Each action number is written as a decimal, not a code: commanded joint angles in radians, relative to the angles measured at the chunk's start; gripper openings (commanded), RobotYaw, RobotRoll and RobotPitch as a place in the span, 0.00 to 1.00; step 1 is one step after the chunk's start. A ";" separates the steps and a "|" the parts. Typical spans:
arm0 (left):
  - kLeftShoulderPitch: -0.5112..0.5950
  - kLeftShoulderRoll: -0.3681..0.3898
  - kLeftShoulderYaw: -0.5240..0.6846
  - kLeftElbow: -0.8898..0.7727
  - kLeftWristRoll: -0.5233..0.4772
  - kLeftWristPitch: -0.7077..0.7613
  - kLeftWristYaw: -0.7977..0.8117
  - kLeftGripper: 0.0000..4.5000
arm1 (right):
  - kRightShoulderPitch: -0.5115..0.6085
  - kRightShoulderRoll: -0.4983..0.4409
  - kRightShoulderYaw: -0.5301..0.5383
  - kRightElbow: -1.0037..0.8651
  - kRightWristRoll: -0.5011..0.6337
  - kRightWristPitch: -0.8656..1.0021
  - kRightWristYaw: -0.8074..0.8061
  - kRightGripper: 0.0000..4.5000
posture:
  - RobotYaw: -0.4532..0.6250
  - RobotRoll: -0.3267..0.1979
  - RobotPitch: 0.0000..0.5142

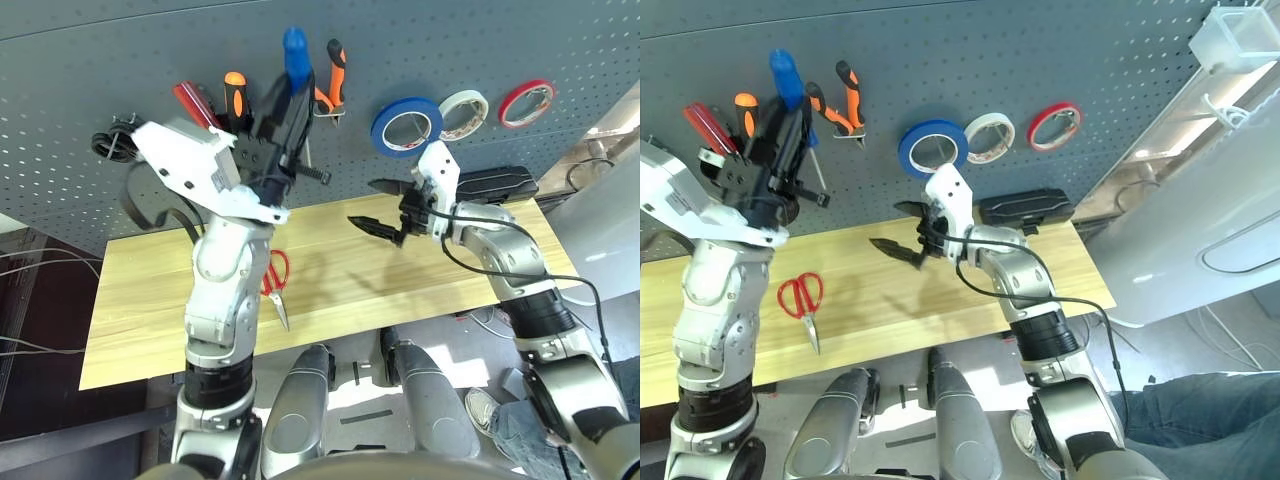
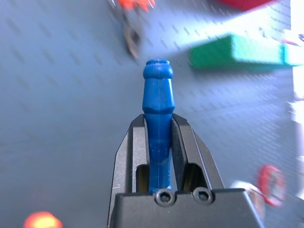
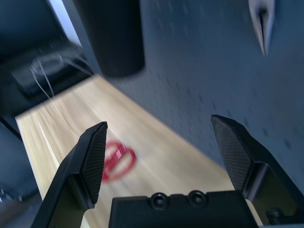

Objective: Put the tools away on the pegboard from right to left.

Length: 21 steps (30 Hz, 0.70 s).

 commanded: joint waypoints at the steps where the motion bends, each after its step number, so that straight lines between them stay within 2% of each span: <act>1: -0.024 0.036 0.045 -0.011 0.042 -0.015 0.030 0.12 | -0.022 0.033 -0.019 -0.018 0.031 -0.032 -0.009 1.00 | 0.49 0.62 0.51; 6: -0.001 0.111 0.088 0.075 0.118 -0.045 0.049 0.12 | -0.075 0.091 -0.043 -0.010 0.056 -0.044 -0.047 1.00 | 0.50 0.62 0.51; 16: 0.065 0.126 0.062 0.150 0.150 0.035 0.049 0.12 | -0.068 0.092 -0.041 -0.007 0.056 -0.030 -0.059 1.00 | 0.49 0.62 0.51; 17: 0.063 0.129 0.058 0.133 0.155 0.017 0.047 0.29 | -0.063 0.088 -0.040 -0.010 0.056 -0.027 -0.058 1.00 | 0.49 0.62 0.51; 21: 0.040 0.161 -0.018 0.030 0.162 -0.085 -0.032 0.55 | -0.040 0.059 -0.039 -0.024 0.057 -0.004 -0.051 1.00 | 0.49 0.62 0.52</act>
